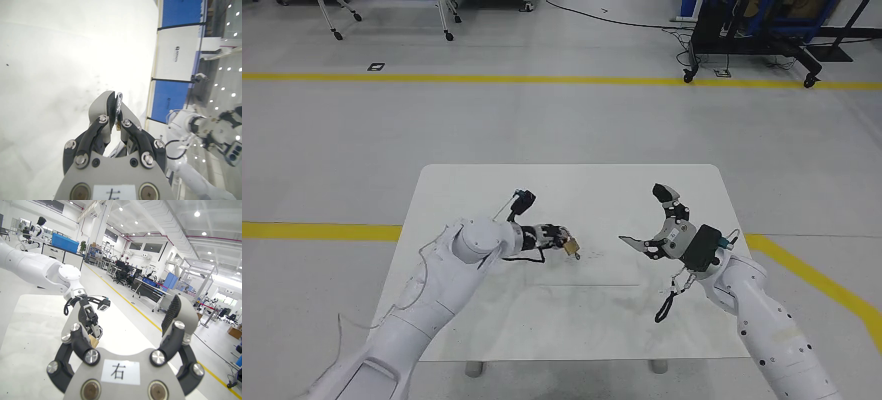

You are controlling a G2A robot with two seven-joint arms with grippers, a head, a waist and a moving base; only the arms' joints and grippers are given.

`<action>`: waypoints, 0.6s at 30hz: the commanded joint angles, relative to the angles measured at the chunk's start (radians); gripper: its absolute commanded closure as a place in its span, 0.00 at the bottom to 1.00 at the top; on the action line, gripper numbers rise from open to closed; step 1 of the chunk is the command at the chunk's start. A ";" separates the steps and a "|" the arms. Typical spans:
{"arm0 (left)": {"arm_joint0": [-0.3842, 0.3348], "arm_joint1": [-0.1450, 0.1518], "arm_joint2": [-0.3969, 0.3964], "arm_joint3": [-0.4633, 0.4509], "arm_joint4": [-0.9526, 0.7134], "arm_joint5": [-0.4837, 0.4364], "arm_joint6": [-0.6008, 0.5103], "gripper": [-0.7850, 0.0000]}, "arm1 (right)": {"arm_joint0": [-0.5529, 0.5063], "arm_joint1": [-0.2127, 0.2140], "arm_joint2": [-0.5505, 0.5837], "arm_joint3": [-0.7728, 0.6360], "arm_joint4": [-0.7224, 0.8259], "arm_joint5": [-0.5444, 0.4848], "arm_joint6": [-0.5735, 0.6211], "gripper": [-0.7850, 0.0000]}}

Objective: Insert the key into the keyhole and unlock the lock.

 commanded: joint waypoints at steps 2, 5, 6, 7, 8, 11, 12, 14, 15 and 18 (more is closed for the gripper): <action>-0.008 -0.008 0.037 0.008 0.067 0.022 0.019 0.73 | 0.000 0.000 0.000 0.000 0.000 0.000 0.000 0.00; -0.017 -0.014 0.061 0.017 0.117 0.034 0.032 0.33 | 0.000 0.000 0.000 0.000 0.000 0.000 0.000 0.00; -0.018 -0.015 0.065 0.020 0.127 0.038 0.041 0.16 | 0.000 0.000 0.000 0.000 0.000 0.000 0.000 0.00; -0.018 -0.017 0.068 0.021 0.136 0.041 0.048 0.03 | 0.000 0.000 0.000 0.000 0.000 0.000 0.000 0.00; -0.018 -0.018 0.071 0.022 0.147 0.043 0.054 0.00 | 0.000 0.000 0.000 0.000 0.000 0.000 0.000 0.00; -0.019 -0.019 0.076 0.023 0.174 0.044 0.061 0.00 | 0.000 0.000 0.000 0.000 0.000 0.000 0.000 0.00; -0.020 -0.019 0.078 0.022 0.188 0.043 0.063 0.00 | 0.000 0.000 0.000 0.000 0.000 0.000 0.000 0.00; -0.018 -0.018 0.072 0.017 0.193 0.036 0.059 0.00 | 0.000 0.000 0.000 0.000 0.000 0.000 0.000 0.00; -0.017 -0.016 0.066 0.012 0.195 0.026 0.055 0.00 | 0.000 0.000 0.000 0.000 0.000 0.000 0.000 0.00; -0.006 -0.007 0.031 -0.009 0.187 -0.020 0.074 0.00 | 0.000 0.000 0.000 0.000 0.000 0.000 0.000 0.00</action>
